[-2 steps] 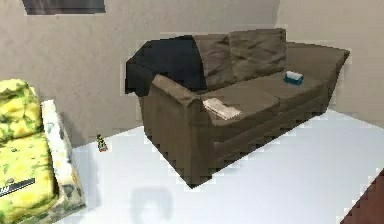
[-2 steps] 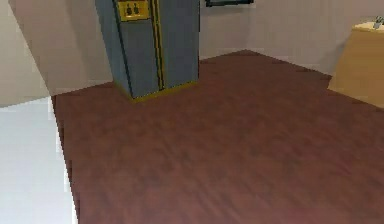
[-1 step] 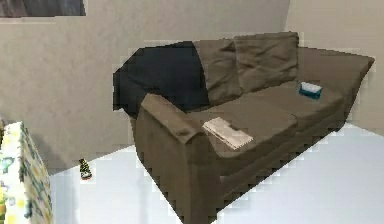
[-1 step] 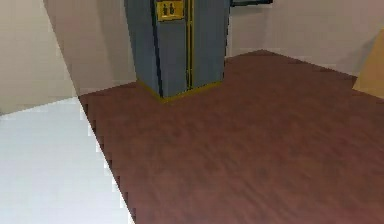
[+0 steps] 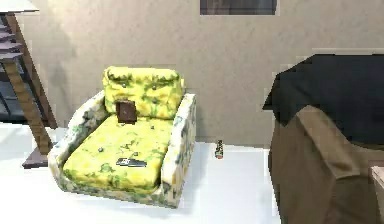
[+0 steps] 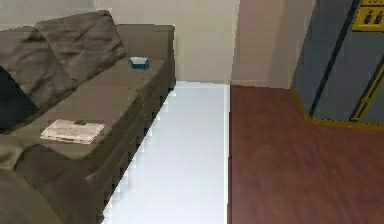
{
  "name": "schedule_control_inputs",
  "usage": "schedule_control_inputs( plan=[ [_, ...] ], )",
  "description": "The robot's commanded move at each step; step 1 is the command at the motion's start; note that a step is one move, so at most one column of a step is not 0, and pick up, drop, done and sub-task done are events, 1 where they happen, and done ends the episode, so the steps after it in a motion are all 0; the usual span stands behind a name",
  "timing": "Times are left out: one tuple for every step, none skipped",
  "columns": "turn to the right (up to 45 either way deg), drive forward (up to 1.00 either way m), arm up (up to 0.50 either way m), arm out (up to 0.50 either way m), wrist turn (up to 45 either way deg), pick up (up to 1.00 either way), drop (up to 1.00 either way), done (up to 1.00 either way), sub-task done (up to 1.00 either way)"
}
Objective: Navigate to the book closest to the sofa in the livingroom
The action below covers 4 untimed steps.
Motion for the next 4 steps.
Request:
schedule_control_inputs(
  plan=[
    [-45.0, 0.00, 0.00, 0.00, 0.0, 0.00, 0.00, 0.00, 0.00],
    [-42.0, 0.00, 0.00, 0.00, 0.0, 0.00, 0.00, 0.00, 0.00],
    [0.0, 1.00, 0.00, 0.00, 0.0, 0.00, 0.00, 0.00, 0.00],
    [0.0, 1.00, 0.00, 0.00, 0.0, 0.00, 0.00, 0.00, 0.00]
  ],
)
